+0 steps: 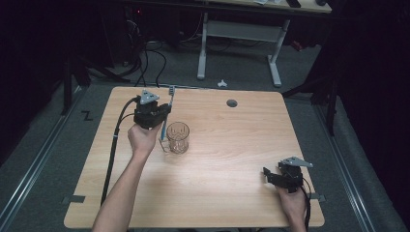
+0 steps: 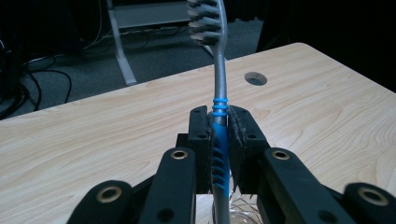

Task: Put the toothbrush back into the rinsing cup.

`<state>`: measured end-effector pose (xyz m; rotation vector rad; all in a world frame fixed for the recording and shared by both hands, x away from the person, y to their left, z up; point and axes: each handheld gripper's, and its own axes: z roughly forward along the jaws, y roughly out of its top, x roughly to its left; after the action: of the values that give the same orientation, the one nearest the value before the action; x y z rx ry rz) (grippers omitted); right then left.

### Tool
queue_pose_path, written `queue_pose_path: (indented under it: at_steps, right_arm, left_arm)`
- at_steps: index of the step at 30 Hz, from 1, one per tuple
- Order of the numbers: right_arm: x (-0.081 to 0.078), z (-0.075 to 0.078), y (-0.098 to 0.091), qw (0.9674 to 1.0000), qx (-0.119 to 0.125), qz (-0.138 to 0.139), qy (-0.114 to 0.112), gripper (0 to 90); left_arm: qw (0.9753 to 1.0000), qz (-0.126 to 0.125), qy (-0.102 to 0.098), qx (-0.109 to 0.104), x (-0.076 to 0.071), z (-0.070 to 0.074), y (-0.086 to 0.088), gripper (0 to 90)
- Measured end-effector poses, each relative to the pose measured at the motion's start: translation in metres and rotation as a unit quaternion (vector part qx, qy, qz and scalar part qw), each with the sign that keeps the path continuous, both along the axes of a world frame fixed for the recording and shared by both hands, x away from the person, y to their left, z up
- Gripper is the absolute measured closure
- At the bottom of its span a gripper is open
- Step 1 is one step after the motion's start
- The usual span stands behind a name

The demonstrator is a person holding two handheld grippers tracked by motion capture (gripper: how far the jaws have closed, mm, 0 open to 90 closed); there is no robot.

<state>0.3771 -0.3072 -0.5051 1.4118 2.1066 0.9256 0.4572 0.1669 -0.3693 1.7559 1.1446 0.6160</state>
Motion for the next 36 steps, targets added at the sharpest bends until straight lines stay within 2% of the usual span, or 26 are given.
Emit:
queue_pose_path:
  at_steps: [13, 25, 36]
  right_arm:
    - [0.000, 0.000, 0.000, 1.0000, 0.001, 0.000, 0.000, 30.4]
    - [0.000, 0.000, 0.000, 1.0000, 0.001, 0.000, 0.000, 30.4]
    - [0.000, 0.000, 0.000, 1.0000, 0.000, 0.000, 0.000, 30.4]
  left_arm:
    - [1.0000, -0.008, 0.000, 0.005, 0.004, -0.004, -0.002, 80.1]
    - [0.9999, -0.012, 0.004, 0.004, 0.000, -0.005, 0.003, 79.7]
    - [0.9998, -0.017, 0.010, 0.007, -0.009, -0.003, 0.007, 79.6]
